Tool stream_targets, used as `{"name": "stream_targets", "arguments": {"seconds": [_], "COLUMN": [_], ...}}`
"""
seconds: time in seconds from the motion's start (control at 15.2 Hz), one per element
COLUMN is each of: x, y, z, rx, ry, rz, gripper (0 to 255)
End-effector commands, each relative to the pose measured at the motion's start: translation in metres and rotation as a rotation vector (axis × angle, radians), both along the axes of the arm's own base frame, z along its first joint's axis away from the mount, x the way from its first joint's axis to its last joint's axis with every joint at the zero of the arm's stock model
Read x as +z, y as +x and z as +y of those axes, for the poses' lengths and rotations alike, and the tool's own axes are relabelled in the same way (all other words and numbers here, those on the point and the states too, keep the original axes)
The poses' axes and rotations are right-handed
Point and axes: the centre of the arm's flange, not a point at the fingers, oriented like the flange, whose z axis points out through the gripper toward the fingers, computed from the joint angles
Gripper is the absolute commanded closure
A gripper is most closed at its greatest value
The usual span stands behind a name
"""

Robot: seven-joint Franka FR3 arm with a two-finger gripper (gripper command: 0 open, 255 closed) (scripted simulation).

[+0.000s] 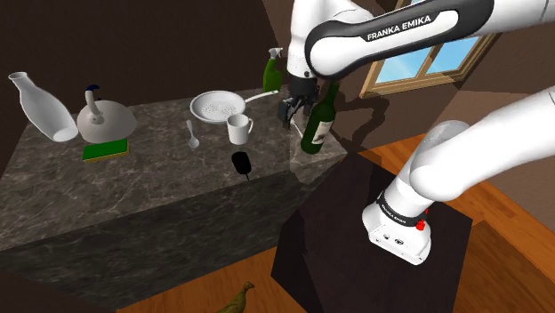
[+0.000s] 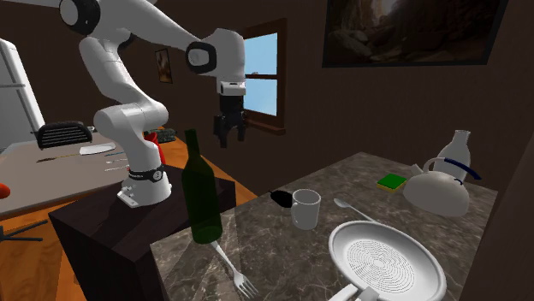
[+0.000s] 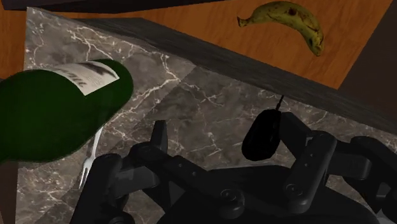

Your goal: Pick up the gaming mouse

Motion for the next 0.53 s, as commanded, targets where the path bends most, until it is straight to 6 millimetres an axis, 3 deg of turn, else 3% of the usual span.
{"name": "stream_targets", "arguments": {"seconds": [0.0, 0.46], "x": [-0.02, -0.091], "y": [0.013, 0.055], "z": [0.012, 0.044], "rx": [-0.029, -0.126], "ry": [0.01, 0.041], "rz": [-0.011, -0.038], "gripper": [0, 0]}}
